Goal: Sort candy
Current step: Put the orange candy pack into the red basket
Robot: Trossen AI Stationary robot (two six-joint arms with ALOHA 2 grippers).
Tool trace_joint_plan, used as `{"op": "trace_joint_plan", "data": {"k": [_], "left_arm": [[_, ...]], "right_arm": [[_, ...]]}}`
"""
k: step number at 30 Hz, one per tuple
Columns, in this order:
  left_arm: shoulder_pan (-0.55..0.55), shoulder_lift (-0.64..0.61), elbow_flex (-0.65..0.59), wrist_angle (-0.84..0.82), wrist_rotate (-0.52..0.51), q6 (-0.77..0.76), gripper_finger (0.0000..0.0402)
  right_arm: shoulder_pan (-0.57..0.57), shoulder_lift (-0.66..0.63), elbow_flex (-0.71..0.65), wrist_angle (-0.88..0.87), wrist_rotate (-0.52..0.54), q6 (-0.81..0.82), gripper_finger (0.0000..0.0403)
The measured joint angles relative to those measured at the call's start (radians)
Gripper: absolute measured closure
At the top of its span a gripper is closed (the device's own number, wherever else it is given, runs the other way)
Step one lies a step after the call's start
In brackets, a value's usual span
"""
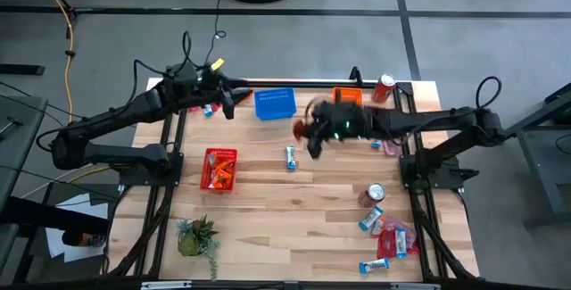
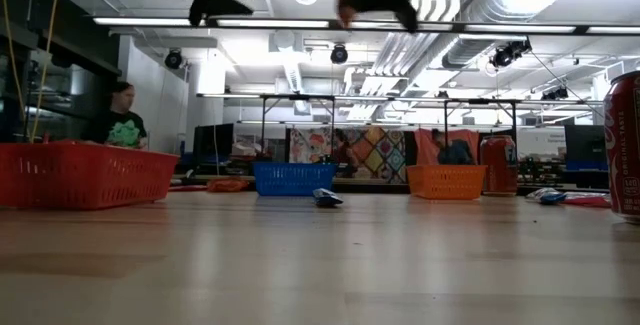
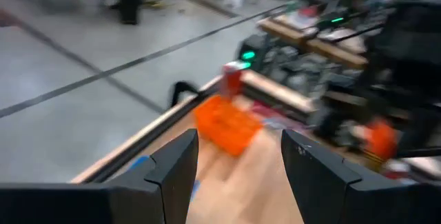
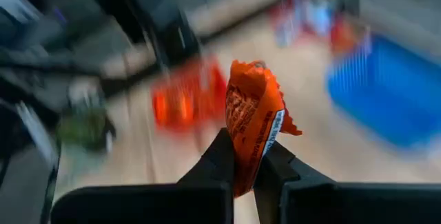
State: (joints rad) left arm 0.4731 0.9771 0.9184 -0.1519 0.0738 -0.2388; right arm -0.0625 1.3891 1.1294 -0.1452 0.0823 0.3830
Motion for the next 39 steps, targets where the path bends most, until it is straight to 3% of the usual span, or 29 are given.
{"op": "trace_joint_plan", "data": {"k": [3, 6, 15, 20, 33, 39], "left_arm": [[-0.036, 0.008, 0.0, 0.082, 0.083, -0.012, 0.0206], [-0.077, 0.033, 0.0, 0.172, 0.149, -0.006, 0.0206], [-0.172, 0.189, 0.0, 0.38, 0.157, 0.024, 0.0206], [-0.194, 0.213, 0.0, 0.387, 0.168, 0.032, 0.0206], [-0.206, 0.053, 0.0, 0.253, 0.193, 0.093, 0.0206], [-0.209, 0.083, 0.0, 0.296, 0.146, 0.1, 0.0206]], "right_arm": [[-0.065, 0.027, 0.004, 0.205, -0.075, -0.119, 0.039], [-0.089, 0.059, 0.035, 0.281, -0.136, -0.214, 0.039], [-0.072, 0.149, 0.212, 0.093, -0.189, -0.451, 0.039], [-0.076, 0.159, 0.251, -0.002, -0.195, -0.497, 0.0389], [-0.078, 0.159, 0.279, -0.007, -0.18, -0.521, 0.0389], [-0.078, 0.159, 0.284, 0.032, -0.186, -0.516, 0.0389]]}}
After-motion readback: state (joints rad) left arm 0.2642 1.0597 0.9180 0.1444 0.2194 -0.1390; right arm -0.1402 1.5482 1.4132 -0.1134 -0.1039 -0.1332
